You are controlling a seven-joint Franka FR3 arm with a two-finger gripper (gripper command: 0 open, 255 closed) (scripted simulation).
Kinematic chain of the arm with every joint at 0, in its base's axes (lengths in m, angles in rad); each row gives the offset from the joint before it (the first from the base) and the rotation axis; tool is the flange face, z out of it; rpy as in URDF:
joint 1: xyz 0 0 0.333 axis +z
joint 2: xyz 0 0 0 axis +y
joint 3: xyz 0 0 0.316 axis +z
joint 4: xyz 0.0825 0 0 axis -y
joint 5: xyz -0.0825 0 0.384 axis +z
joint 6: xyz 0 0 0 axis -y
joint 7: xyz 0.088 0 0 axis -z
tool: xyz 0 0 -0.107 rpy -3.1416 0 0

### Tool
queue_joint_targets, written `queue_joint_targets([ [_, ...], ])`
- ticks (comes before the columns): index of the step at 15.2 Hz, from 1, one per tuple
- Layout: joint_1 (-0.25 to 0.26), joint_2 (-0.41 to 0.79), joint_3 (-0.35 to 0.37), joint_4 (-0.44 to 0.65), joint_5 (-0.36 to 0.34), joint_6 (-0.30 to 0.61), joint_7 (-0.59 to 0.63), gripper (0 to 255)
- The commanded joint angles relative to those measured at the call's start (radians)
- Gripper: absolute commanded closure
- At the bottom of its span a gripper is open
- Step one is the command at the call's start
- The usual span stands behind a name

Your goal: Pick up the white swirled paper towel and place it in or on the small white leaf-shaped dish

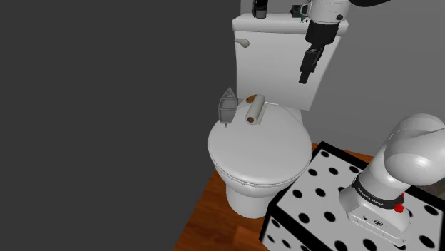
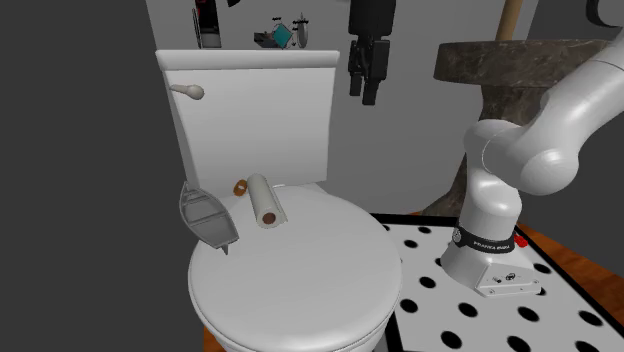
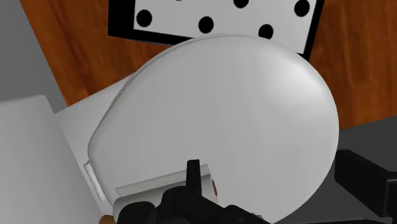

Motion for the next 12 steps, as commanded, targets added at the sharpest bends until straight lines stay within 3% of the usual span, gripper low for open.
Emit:
queue_joint_targets([
  [1,0.0,0.0,0.0,0.0,0.0,0.0,0.0,0],
  [12,-0.128,0.331,0.097,0.001,0.056,0.328,0.435,0],
])
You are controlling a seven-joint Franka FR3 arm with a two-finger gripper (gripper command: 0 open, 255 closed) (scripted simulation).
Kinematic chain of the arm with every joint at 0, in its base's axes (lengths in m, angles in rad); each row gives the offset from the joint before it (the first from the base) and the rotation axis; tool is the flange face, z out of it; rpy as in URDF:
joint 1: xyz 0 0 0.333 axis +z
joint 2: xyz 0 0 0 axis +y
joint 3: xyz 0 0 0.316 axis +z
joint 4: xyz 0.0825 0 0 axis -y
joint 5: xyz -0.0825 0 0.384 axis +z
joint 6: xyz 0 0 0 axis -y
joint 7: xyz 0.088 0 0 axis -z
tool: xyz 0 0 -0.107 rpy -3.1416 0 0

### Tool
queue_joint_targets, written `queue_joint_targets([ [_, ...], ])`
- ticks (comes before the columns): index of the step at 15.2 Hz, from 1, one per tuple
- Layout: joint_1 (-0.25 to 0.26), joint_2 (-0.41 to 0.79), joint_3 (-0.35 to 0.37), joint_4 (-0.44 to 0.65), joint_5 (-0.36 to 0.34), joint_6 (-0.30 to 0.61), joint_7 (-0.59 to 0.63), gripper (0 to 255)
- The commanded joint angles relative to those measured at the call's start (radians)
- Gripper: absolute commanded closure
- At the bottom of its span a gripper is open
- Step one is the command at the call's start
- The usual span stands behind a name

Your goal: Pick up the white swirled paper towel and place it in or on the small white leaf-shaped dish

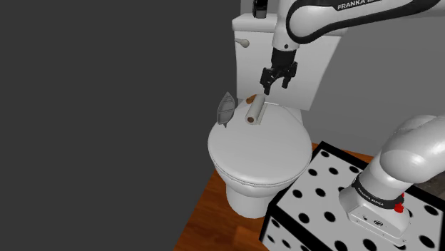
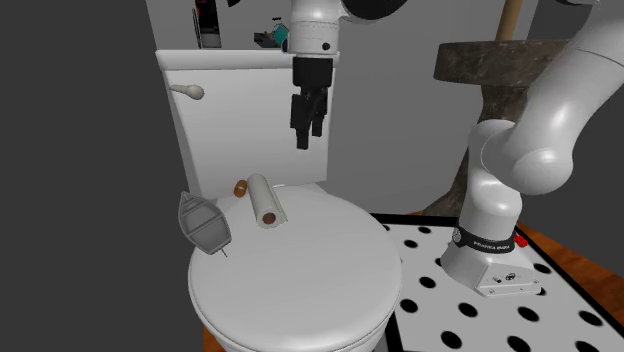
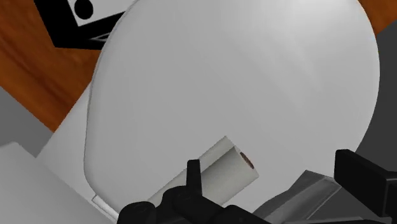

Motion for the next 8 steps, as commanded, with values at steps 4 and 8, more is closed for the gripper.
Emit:
queue_joint_targets([
  [4,-0.055,0.162,0.022,0.032,0.001,0.132,0.192,0],
  [8,-0.091,0.298,0.026,0.076,-0.009,0.224,0.341,0],
])
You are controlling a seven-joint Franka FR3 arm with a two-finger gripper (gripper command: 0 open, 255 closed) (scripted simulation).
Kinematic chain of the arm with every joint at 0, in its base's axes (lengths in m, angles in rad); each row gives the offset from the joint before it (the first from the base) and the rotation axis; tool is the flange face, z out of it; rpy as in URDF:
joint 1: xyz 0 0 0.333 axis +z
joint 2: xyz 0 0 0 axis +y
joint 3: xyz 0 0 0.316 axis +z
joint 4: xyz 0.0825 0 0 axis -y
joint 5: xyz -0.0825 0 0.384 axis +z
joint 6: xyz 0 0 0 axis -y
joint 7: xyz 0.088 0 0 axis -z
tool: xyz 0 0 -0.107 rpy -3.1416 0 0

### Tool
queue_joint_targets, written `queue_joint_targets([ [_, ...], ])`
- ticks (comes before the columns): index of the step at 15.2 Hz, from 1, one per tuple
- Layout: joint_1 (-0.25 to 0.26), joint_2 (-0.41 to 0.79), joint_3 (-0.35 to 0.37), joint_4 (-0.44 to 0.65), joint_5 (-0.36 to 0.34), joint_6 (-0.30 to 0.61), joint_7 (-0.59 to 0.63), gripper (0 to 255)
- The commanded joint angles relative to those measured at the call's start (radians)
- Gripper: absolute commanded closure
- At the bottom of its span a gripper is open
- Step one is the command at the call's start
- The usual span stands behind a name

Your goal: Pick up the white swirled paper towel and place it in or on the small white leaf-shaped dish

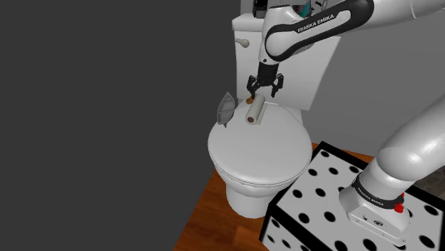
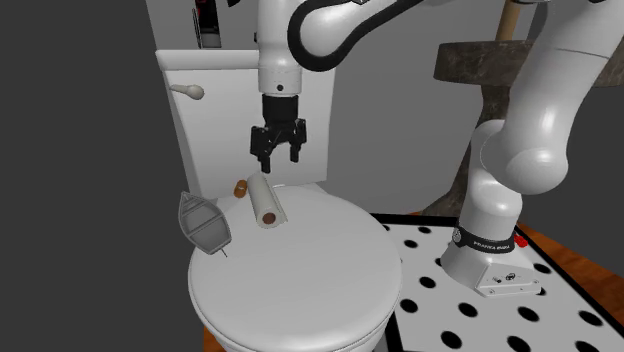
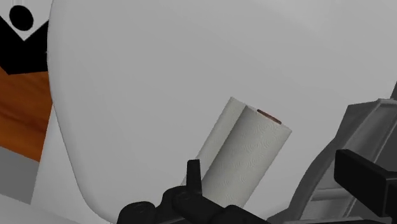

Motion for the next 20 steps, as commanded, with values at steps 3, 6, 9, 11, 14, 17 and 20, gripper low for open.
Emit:
queue_joint_targets([
  [3,-0.031,0.136,-0.005,0.055,-0.012,0.083,0.151,0],
  [6,-0.048,0.233,-0.02,0.097,-0.02,0.139,0.254,0],
  [9,-0.051,0.277,-0.026,0.1,-0.023,0.18,0.285,0],
  [11,-0.05,0.294,-0.026,0.091,-0.026,0.205,0.287,0],
  [14,-0.048,0.32,-0.026,0.08,-0.03,0.243,0.29,0],
  [17,-0.048,0.325,-0.026,0.078,-0.03,0.25,0.29,0],
  [20,-0.048,0.325,-0.026,0.078,-0.03,0.25,0.29,0],
])
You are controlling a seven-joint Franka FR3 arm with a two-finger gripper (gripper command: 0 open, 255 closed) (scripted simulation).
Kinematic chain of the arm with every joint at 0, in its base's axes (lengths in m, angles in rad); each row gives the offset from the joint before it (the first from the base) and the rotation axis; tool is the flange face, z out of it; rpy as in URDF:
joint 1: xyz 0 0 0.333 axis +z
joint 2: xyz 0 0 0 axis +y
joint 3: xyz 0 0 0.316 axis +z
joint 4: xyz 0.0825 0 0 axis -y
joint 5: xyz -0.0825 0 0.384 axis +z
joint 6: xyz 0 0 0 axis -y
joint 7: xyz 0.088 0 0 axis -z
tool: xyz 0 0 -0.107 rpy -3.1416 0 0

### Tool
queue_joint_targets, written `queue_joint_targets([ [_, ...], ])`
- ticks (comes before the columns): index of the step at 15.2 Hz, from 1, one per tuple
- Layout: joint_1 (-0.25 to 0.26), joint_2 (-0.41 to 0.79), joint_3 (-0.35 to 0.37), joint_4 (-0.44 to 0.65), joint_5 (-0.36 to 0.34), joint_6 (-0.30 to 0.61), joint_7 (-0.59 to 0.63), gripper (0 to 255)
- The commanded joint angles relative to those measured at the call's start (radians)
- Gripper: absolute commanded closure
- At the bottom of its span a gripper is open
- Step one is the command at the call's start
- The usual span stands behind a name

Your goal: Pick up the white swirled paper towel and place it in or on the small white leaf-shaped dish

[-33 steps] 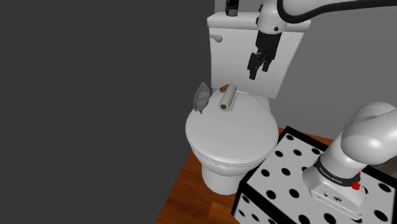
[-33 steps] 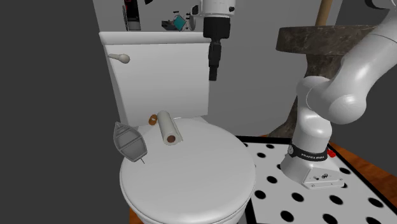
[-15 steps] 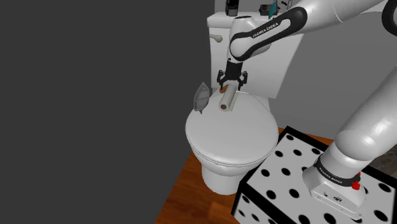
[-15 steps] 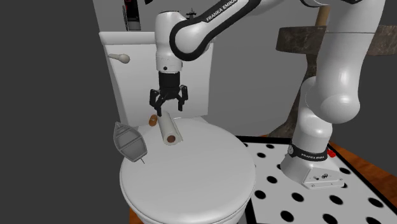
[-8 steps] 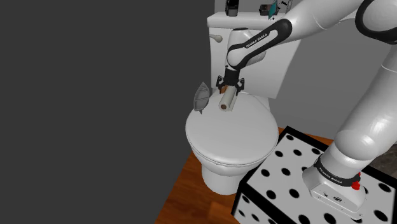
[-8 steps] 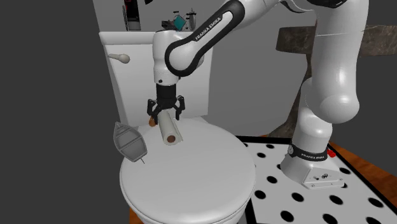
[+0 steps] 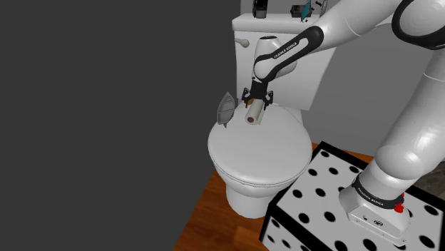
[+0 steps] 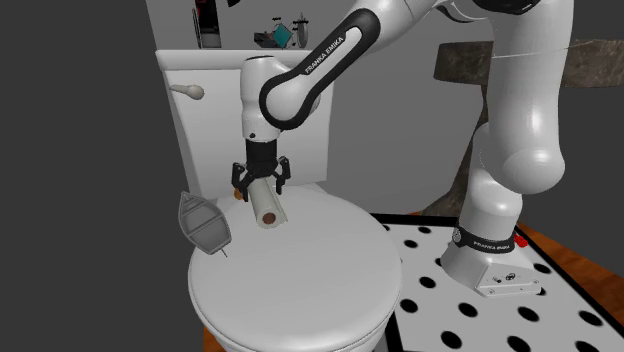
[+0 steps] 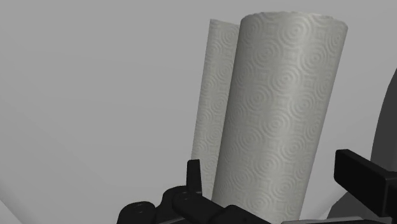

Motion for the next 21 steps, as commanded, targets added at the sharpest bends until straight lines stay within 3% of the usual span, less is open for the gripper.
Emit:
queue_joint_targets([
  [1,0.0,0.0,0.0,0.0,0.0,0.0,0.0,0],
  [3,0.0,0.0,0.0,0.0,0.0,0.0,0.0,0],
  [4,0.0,0.0,0.0,0.0,0.0,0.0,0.0,255],
  [13,0.0,0.0,0.0,0.0,0.0,0.0,0.0,255],
  [21,-0.002,-0.061,0.001,0.041,0.008,-0.101,-0.003,255],
])
